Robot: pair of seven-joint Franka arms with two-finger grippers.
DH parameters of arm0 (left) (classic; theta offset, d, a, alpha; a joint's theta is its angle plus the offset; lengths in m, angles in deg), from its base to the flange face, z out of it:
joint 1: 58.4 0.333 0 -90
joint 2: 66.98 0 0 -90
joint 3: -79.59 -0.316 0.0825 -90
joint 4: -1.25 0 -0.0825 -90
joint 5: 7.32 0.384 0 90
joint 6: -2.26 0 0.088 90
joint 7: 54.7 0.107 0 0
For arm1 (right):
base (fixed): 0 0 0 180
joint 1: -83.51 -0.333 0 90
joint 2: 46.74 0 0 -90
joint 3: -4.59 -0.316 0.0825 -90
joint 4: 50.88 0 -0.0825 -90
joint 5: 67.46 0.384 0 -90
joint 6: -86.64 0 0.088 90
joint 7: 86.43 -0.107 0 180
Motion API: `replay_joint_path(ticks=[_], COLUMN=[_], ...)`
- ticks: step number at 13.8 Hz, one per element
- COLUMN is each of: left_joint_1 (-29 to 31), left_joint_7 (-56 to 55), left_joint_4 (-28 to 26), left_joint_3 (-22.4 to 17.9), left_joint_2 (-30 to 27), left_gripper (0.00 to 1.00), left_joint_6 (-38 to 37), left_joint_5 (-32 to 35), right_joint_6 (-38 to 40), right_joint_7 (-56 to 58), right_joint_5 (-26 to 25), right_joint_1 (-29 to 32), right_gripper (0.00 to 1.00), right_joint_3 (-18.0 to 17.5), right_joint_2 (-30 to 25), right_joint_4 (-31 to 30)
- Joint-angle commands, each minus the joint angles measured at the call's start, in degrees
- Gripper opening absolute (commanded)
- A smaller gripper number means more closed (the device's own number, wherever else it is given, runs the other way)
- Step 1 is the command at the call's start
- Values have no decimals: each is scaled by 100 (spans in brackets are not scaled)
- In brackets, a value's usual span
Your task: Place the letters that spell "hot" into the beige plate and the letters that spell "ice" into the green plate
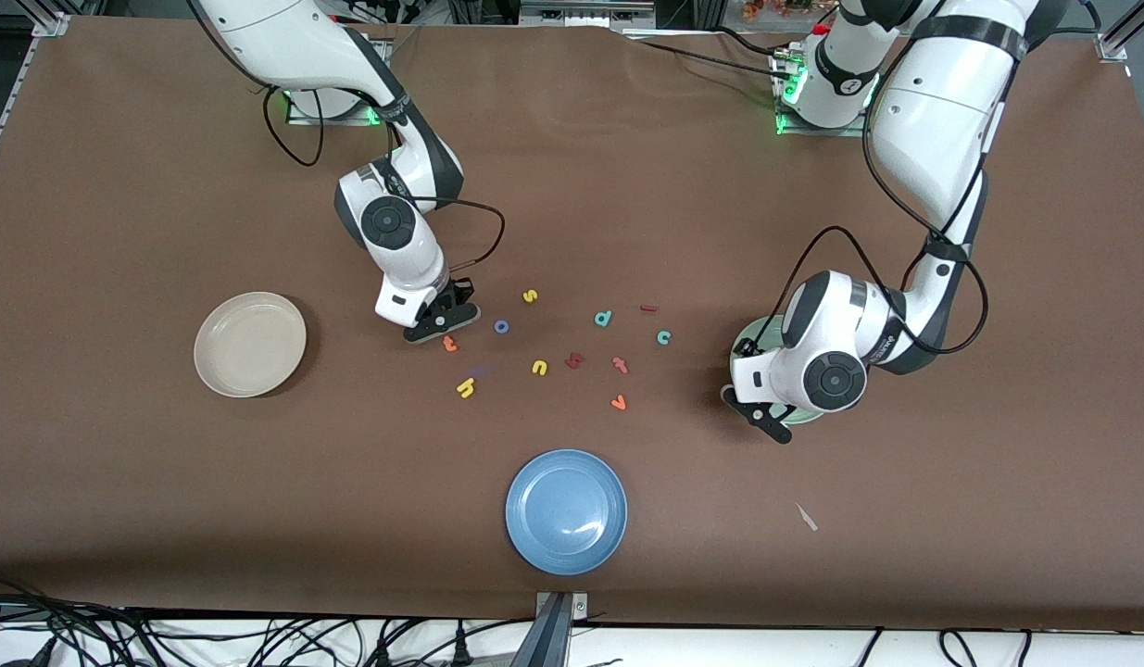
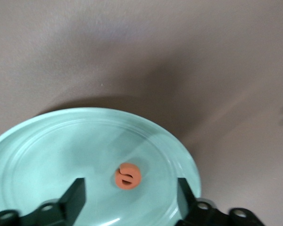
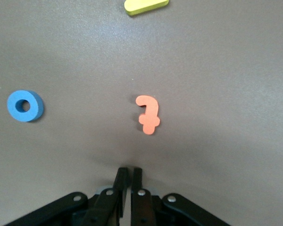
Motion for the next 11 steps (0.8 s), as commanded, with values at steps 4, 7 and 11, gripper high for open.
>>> replay_joint_path(ticks=[4, 7, 11], left_joint_1=[-361, -800, -1083], left_joint_7=[-1355, -2830, -3573], left_joint_4=[-53, -70, -176], left_joint_3=[416, 442, 443], left_joint_2=[-382, -320, -110], left_gripper=[100, 100, 79], left_joint_6=[-336, -266, 253], left_joint_5=[26, -27, -265], right_joint_6=[-10, 104, 375], right_joint_7=[-55, -151, -143], right_joint_5=[-28, 16, 16], right_joint_1=[0, 0, 35], right_gripper=[4, 41, 65], right_joint_3=[-37, -37, -29], right_joint_2=[152, 117, 152], right_joint_4=[116, 265, 651])
